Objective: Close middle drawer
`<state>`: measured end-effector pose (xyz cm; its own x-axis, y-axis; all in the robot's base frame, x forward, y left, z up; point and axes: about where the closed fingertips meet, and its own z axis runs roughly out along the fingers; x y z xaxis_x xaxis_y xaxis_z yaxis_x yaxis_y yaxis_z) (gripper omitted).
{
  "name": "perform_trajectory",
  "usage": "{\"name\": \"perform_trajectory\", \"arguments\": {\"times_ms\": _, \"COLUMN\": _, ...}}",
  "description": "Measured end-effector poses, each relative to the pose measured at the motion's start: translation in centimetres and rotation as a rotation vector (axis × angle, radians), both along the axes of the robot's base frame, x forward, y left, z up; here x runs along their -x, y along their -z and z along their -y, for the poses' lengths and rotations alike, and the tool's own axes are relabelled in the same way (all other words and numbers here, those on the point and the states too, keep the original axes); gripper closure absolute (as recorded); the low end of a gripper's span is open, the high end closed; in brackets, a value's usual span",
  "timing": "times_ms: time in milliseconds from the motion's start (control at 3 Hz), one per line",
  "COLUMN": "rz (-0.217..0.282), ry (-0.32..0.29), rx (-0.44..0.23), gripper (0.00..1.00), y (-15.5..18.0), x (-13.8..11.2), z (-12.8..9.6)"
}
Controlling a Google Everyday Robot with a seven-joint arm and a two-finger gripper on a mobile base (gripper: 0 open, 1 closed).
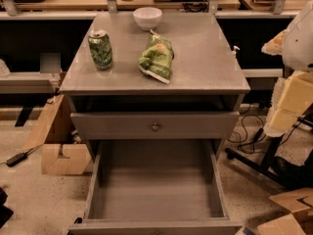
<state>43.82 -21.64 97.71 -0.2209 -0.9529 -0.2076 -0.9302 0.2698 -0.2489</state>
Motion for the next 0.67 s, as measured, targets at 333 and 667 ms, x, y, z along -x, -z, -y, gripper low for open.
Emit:
{"name": "perform_trajectory", "arguments": {"times_ms": 333, "rz": 0.000, "ry": 0.000, "rx": 0.000, "gripper": 0.00, "y": 0.0, "x": 0.0, "z": 0.0}}
{"name": "perform_trajectory", "arguments": {"times_ms": 667, "rz": 0.011, "ry": 0.010, "rx": -0.047, "gripper": 0.00, "y": 2.1, "x": -0.1, "z": 0.0}}
